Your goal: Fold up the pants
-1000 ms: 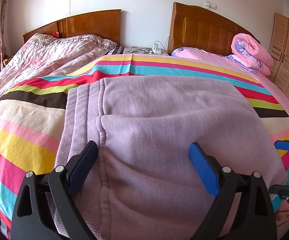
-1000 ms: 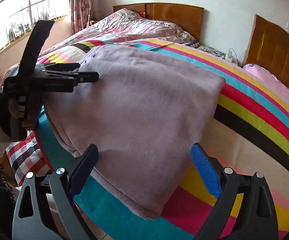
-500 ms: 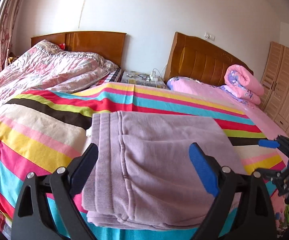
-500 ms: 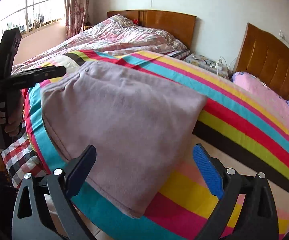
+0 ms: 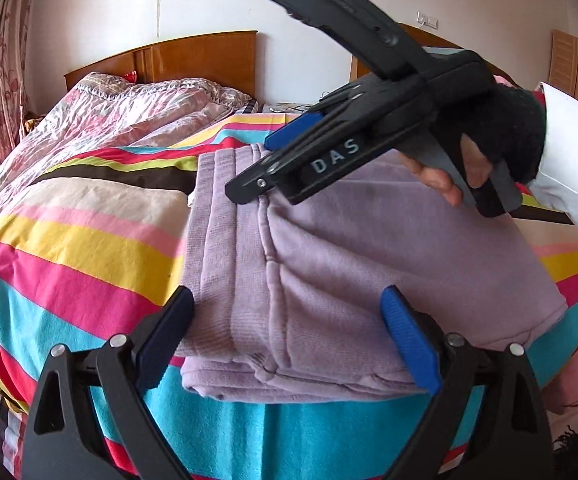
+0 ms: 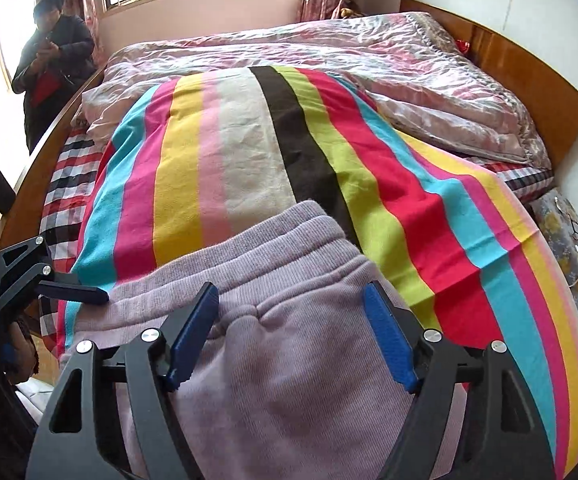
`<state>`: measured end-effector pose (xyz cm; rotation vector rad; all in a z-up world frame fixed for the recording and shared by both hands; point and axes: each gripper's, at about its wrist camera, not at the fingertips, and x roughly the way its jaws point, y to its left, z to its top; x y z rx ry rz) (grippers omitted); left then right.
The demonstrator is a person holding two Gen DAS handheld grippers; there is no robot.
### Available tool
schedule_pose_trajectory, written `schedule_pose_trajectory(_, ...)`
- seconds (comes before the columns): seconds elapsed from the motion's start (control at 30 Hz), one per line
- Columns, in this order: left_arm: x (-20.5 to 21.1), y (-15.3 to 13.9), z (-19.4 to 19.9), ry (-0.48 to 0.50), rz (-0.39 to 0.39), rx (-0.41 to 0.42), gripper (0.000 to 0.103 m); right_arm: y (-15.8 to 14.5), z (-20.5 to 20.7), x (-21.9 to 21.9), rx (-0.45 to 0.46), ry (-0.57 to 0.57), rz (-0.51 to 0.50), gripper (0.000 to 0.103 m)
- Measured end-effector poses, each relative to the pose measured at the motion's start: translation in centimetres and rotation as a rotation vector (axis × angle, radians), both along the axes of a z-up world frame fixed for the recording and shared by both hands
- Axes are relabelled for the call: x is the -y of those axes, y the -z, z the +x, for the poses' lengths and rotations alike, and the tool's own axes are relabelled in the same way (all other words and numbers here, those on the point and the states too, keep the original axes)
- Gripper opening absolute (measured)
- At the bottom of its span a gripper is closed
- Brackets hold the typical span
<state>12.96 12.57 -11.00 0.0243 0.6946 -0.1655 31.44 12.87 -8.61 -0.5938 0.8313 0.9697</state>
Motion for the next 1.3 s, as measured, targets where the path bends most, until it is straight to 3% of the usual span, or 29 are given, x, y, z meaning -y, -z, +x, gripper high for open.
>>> schedule_pose_trajectory(0.03,0.0,0.1,0.1,-0.003,-0.002,-0.006,0.095,0.1,0.4,-0.3,0.001,0.017,0.005,0.083)
schedule_pose_trajectory(0.1,-0.2,0.2,0.3,-0.009,0.002,-0.016,0.097,-0.7,1.0,-0.2,0.012,0.081,0.01,0.08)
schedule_pose_trajectory(0.2,-1.0,-1.1,0.0,-0.049,-0.02,0.016,0.096,-4.4,-0.3,2.9,0.072,0.186,0.123,0.079)
schedule_pose_trajectory(0.3,-2.4,-3.6,-1.4,-0.121,-0.077,0.102,0.102,-7.9,-5.6,7.9,0.189,0.26,0.213,0.091)
schedule_pose_trajectory(0.37,-2.8,-5.1,-2.2,-0.177,-0.089,0.157,0.102,-8.5,-9.9,11.0,0.239,0.3,0.234,0.091)
schedule_pose_trajectory(0.47,-2.8,-6.9,-3.2,-0.215,-0.104,0.21,0.102,-6.9,-15.7,15.4,0.256,0.413,0.264,0.091)
schedule_pose_trajectory(0.57,-2.0,-8.1,-4.0,-0.242,-0.107,0.23,0.102,-3.2,-19.8,17.7,0.243,0.501,0.26,0.091)
schedule_pose_trajectory(0.7,-0.4,-8.4,-5.8,-0.276,-0.171,0.21,0.102,2.2,-21.1,18.3,0.24,0.606,0.166,0.091)
schedule_pose_trajectory(0.77,0.5,-8.3,-6.9,-0.274,-0.191,0.202,0.102,3.8,-21.7,18.8,0.233,0.603,0.192,0.091)
schedule_pose_trajectory(0.87,1.9,-8.3,-8.2,-0.276,-0.153,0.185,0.102,2.9,-23.0,20.0,0.206,0.61,0.246,0.091)
schedule_pose_trajectory(1.0,3.4,-9.6,-10.5,-0.305,-0.104,0.229,0.102,-0.1,-27.3,21.3,0.285,0.596,0.314,0.091)
schedule_pose_trajectory(1.07,4.2,-9.9,-10.6,-0.343,-0.067,0.213,0.102,-1.7,-29.4,21.9,0.319,0.588,0.351,0.092)
schedule_pose_trajectory(1.23,6.8,-11.3,-11.1,-0.377,0.072,0.238,0.102,-5.8,-31.2,22.9,0.399,0.676,0.423,0.092)
schedule_pose_trajectory(1.3,7.2,-11.9,-11.7,-0.346,0.074,0.251,0.102,-7.3,-31.5,23.0,0.402,0.719,0.441,0.092)
